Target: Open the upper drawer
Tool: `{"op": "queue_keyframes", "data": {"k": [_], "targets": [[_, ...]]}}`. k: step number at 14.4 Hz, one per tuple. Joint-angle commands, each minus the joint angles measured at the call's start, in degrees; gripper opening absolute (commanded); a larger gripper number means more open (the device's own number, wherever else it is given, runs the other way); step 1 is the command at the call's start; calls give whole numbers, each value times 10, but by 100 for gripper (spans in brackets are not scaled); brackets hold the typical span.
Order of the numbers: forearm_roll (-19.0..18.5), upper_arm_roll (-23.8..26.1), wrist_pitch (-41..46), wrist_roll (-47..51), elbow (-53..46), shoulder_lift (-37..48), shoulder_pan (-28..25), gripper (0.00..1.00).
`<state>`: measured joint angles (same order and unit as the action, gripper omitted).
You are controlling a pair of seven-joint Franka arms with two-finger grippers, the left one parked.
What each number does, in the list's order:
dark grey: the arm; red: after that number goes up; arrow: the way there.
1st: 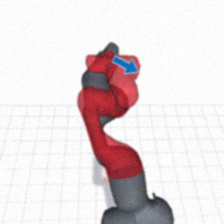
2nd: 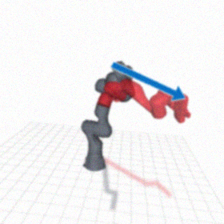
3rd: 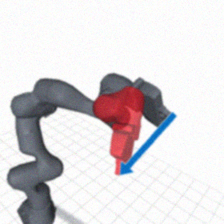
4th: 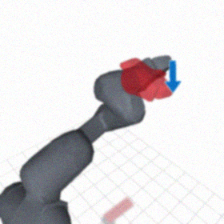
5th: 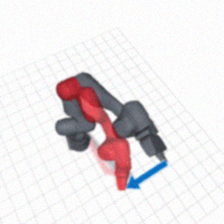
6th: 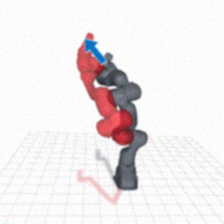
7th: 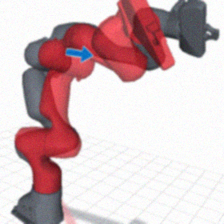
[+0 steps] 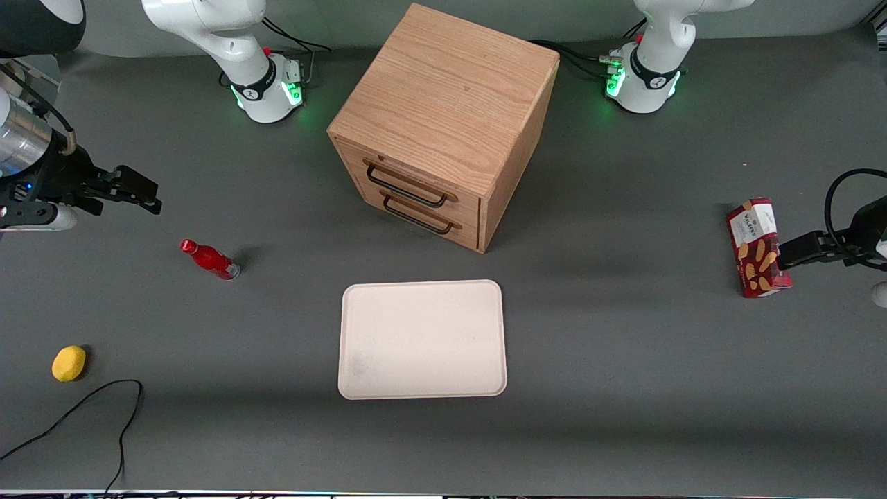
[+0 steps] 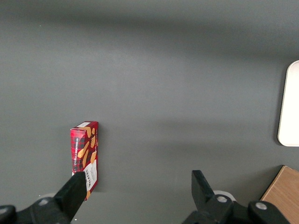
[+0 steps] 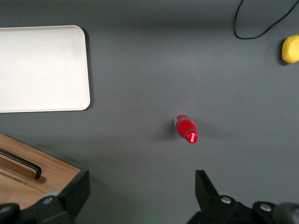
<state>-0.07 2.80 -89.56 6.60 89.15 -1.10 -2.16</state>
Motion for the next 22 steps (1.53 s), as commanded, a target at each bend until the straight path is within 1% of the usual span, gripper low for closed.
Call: {"op": "queue_keyframes", "data": {"k": [1, 4, 5, 8, 10, 12, 13, 14, 16, 19, 22], "targets": [[-12, -1, 3, 17, 4, 8, -1, 100], [-7, 1, -3, 9, -26, -10, -3, 100], [-5, 9, -7, 10, -37, -24, -6, 100], [-5, 95, -29, 9, -64, -62, -13, 100], [-8, 173, -30, 16, -70, -90, -13, 100], [-6, 235, -30, 9, -76, -110, -14, 100], [-5, 279, -30, 14, -75, -121, -14, 100], [-7, 311, -30, 7, -76, -137, -14, 100], [-8, 351, -30, -31, -73, -160, -14, 100], [-1, 358, -32, -89, -56, -179, -14, 100], [5, 357, -84, -141, -21, -194, -11, 100]]}}
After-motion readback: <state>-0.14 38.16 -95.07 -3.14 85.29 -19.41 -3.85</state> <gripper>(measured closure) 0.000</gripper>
